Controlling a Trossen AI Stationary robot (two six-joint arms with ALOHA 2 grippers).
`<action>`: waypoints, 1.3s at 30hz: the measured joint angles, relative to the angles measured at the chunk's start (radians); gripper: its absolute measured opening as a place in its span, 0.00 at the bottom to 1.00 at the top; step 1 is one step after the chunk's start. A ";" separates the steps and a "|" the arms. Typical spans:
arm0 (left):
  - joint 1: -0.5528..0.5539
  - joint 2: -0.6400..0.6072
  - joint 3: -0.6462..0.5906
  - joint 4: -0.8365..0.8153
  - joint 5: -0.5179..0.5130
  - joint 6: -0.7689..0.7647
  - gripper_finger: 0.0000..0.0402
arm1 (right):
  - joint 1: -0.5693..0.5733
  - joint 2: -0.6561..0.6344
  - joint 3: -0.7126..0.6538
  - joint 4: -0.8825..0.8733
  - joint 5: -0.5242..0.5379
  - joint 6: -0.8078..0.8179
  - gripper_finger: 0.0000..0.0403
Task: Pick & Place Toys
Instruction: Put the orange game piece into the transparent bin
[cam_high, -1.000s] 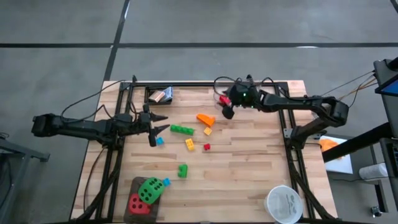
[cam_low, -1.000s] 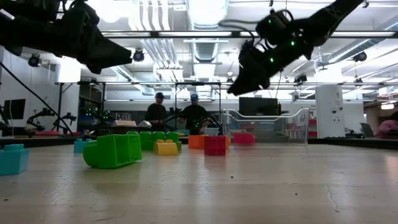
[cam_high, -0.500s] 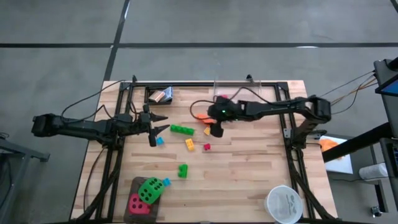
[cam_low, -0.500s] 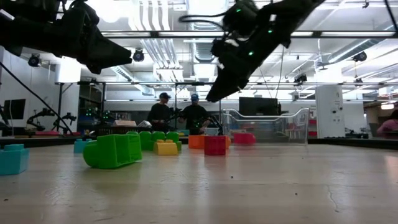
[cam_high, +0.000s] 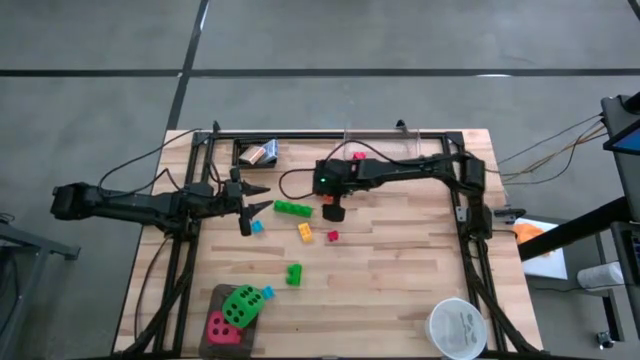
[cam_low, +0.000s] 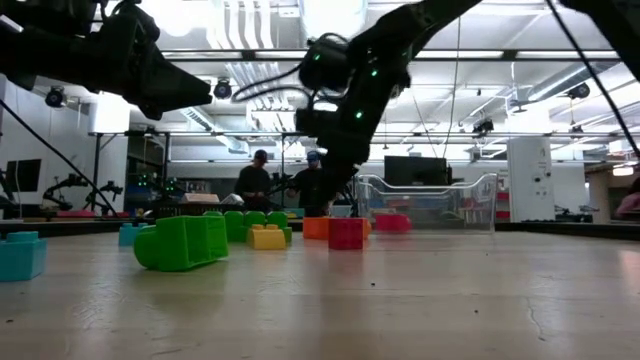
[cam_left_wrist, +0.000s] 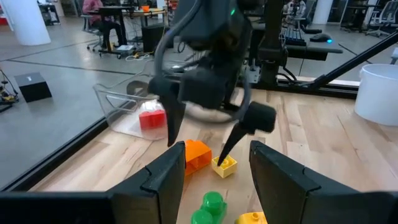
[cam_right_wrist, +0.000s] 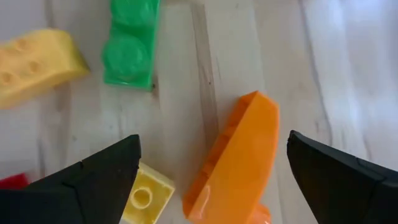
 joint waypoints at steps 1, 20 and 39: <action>0.000 0.000 0.000 -0.001 0.000 0.000 0.44 | -0.004 0.020 0.020 -0.018 0.000 -0.002 0.98; 0.000 0.000 0.000 -0.001 0.000 0.000 0.44 | -0.051 0.151 0.112 -0.146 0.003 -0.008 0.86; 0.000 0.000 0.000 -0.002 0.000 0.000 0.44 | 0.054 0.136 0.110 -0.108 0.029 -0.006 0.37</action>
